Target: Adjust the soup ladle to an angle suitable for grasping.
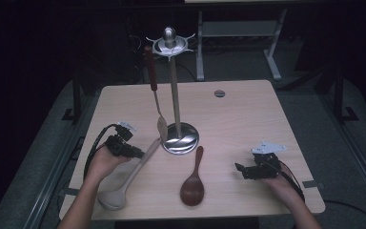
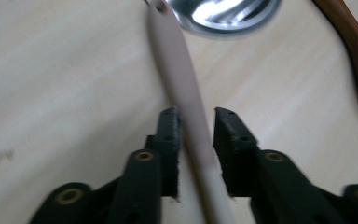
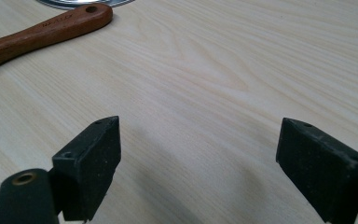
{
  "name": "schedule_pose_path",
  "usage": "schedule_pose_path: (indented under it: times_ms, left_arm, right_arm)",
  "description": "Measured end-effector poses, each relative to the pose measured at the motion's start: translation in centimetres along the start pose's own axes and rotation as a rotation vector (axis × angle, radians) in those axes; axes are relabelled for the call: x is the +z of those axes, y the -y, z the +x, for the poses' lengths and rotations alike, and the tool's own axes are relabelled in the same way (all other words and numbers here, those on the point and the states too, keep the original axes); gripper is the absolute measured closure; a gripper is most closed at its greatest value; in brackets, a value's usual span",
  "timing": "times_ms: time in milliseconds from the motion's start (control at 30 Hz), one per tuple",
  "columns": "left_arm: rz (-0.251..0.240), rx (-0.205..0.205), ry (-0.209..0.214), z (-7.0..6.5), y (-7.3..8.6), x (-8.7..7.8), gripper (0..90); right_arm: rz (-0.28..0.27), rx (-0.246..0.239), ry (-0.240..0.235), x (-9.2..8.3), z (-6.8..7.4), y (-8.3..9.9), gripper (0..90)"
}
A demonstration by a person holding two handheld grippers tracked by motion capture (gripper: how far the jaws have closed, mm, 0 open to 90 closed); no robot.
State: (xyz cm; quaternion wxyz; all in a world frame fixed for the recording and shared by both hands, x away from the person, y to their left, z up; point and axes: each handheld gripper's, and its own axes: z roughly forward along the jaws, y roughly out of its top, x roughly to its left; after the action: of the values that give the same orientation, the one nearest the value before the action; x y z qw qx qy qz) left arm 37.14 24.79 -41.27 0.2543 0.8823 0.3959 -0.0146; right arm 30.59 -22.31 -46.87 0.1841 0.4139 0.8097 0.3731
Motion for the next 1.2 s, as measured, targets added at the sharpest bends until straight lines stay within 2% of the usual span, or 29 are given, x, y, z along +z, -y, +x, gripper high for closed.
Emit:
schedule_pose_path:
  times_ms: [167,200,233,400,433,633,700,733,867,967,1100,1200]
  left_arm:
    - [0.08,-0.012,-0.044,-1.2,0.8,-0.3,60.3]
    - [0.11,0.005,-0.054,-1.1,1.0,-0.3,58.5]
    - [0.119,-0.003,-0.055,-1.1,1.1,-0.2,57.2]
    - [0.147,-0.029,-0.033,-1.2,1.2,0.8,57.4]
    - [0.15,-0.035,-0.035,-1.3,1.2,1.0,57.9]
    - [0.211,-0.015,-0.072,-1.5,1.1,2.1,62.9]
    - [0.213,-0.016,-0.082,-1.6,1.2,2.2,65.3]
    - [0.219,-0.001,-0.088,-1.5,1.1,2.2,65.5]
    - [0.213,-0.015,-0.088,-1.6,1.1,2.3,67.4]
    - [0.223,0.001,-0.085,-1.6,1.0,2.3,69.9]
    - [0.223,-0.011,-0.085,-1.7,1.0,2.4,72.5]
    - [0.226,-0.018,-0.102,-1.4,1.0,2.2,74.0]
  right_arm:
    - [0.0,-0.004,0.001,-0.1,0.1,0.0,13.8]
    - [-0.002,-0.007,0.004,-0.1,0.1,0.0,13.8]
    - [-0.002,-0.008,0.003,-0.1,0.1,0.0,13.8]
    - [0.003,-0.01,0.001,0.0,0.1,0.0,13.8]
    - [0.003,-0.01,0.0,0.0,0.1,0.0,13.8]
    - [0.003,-0.011,0.002,0.0,0.1,0.0,13.8]
    - [0.004,-0.011,0.002,0.0,0.1,0.0,13.8]
    - [0.005,-0.013,0.001,0.0,0.1,0.0,13.8]
    - [0.004,-0.013,0.002,0.0,0.2,0.0,13.8]
    - [0.004,-0.011,0.002,0.0,0.1,0.0,13.8]
    - [0.0,-0.012,0.002,0.0,0.1,-0.1,13.8]
    - [-0.002,-0.011,0.002,0.0,0.1,0.0,13.8]
